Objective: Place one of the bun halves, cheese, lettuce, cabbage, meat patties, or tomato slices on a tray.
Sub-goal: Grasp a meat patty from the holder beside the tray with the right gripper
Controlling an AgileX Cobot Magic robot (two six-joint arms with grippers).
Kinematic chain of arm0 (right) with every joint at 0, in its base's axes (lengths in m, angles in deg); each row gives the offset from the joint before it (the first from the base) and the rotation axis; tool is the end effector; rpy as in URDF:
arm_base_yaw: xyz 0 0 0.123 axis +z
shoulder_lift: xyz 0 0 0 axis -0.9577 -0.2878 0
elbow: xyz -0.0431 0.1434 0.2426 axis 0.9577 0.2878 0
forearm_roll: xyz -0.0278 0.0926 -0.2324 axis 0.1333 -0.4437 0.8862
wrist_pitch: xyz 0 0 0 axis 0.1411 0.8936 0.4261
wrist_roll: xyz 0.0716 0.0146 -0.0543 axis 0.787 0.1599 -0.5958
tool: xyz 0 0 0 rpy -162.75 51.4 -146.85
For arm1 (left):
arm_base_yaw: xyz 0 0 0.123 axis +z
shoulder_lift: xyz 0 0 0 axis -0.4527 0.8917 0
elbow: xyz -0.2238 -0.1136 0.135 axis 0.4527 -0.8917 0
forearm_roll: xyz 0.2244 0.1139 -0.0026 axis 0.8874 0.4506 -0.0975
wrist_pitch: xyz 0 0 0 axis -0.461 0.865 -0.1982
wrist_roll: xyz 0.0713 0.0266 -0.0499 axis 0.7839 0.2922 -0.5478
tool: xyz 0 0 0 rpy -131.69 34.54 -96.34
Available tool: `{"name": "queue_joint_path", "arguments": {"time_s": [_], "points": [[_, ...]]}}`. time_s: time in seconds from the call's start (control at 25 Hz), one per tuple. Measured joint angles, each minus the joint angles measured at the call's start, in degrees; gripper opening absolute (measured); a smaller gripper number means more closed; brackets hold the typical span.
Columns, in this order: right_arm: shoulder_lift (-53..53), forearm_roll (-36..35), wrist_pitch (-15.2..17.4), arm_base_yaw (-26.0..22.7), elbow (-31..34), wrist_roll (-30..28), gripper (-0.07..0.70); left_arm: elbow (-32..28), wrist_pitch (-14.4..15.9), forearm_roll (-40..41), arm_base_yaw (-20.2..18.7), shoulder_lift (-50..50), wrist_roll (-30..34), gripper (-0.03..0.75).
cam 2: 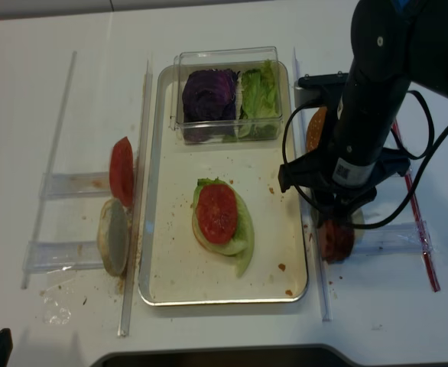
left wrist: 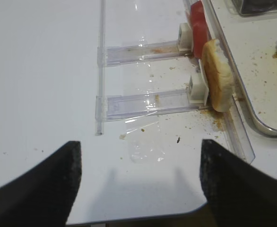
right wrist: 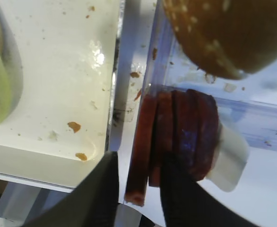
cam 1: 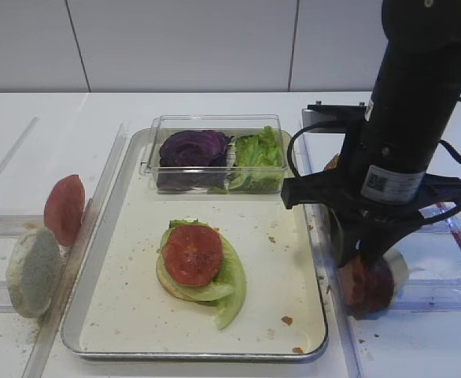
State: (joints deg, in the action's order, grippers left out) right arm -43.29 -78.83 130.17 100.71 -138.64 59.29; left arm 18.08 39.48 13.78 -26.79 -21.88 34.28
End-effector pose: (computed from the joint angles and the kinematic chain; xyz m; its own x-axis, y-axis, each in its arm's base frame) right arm 0.2538 0.1517 0.2384 -0.9822 -0.1664 0.0871 -0.1493 0.9731 0.1755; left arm -0.0127 0.0034 0.2643 -0.5507 0.0252 -0.8343 -0.0187 0.9989 0.0425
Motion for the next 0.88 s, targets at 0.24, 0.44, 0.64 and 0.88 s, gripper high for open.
{"name": "queue_joint_path", "arguments": {"time_s": [0.24,0.44,0.64,0.88], "points": [[0.0,0.0,0.0,0.0,0.0,0.0,0.176,0.0,0.0,0.0,0.0,0.0,0.0,0.481],[0.0,0.1,0.0,0.0,0.0,-0.1,0.168,0.0,0.0,0.0,0.0,0.0,0.0,0.481],[0.0,0.5,0.0,0.0,0.0,-1.1,0.073,0.0,0.0,0.0,0.0,0.0,0.0,0.481],[0.0,0.7,0.0,0.0,0.0,-2.5,0.070,0.0,0.0,0.0,0.0,0.0,0.0,0.481]]}}
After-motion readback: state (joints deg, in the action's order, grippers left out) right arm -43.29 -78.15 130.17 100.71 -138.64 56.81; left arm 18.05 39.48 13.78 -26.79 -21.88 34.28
